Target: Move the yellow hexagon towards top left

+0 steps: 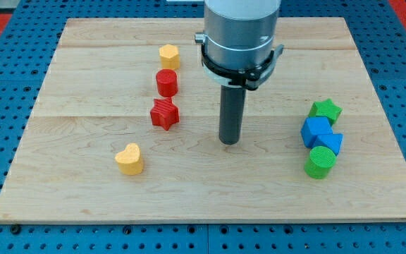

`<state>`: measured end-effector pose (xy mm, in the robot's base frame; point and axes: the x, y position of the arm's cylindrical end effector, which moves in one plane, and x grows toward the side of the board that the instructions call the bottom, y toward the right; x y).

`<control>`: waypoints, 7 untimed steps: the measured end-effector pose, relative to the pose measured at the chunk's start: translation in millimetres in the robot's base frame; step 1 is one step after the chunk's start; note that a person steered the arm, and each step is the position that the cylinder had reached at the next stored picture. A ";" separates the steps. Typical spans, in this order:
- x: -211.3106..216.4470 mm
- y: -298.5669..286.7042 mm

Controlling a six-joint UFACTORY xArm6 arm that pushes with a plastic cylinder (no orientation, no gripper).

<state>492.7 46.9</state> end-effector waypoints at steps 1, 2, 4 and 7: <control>-6.5 20.0; -80.7 16.7; -180.4 -74.0; -206.2 -12.3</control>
